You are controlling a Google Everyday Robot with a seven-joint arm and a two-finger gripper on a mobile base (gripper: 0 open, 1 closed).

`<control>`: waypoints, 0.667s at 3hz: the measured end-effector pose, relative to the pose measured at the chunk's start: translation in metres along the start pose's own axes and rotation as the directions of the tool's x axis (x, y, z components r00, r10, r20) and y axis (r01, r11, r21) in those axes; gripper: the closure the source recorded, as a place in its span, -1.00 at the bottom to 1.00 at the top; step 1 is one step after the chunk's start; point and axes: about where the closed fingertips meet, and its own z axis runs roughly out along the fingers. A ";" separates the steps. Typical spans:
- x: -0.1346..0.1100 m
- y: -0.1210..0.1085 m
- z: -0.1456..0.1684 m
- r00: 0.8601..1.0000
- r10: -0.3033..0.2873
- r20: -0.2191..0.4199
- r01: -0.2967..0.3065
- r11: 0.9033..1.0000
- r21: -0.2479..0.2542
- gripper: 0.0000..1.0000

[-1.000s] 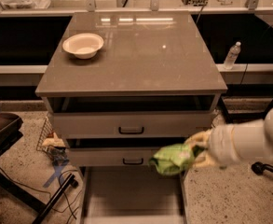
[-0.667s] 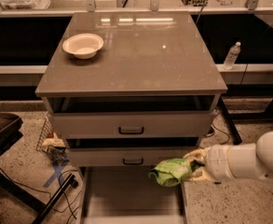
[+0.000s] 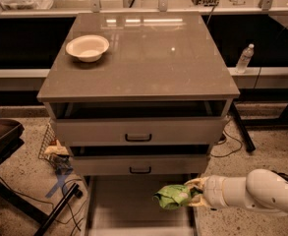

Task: Place green rice chip bag into bottom drawer

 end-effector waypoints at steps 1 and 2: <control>0.000 0.000 0.000 1.000 0.000 0.000 0.000 1.000 0.000 1.00; 0.011 0.006 0.025 1.000 0.007 -0.015 -0.008 1.000 -0.018 1.00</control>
Offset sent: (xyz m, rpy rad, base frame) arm 0.0253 0.0516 -0.1601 -0.0922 0.1205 0.0000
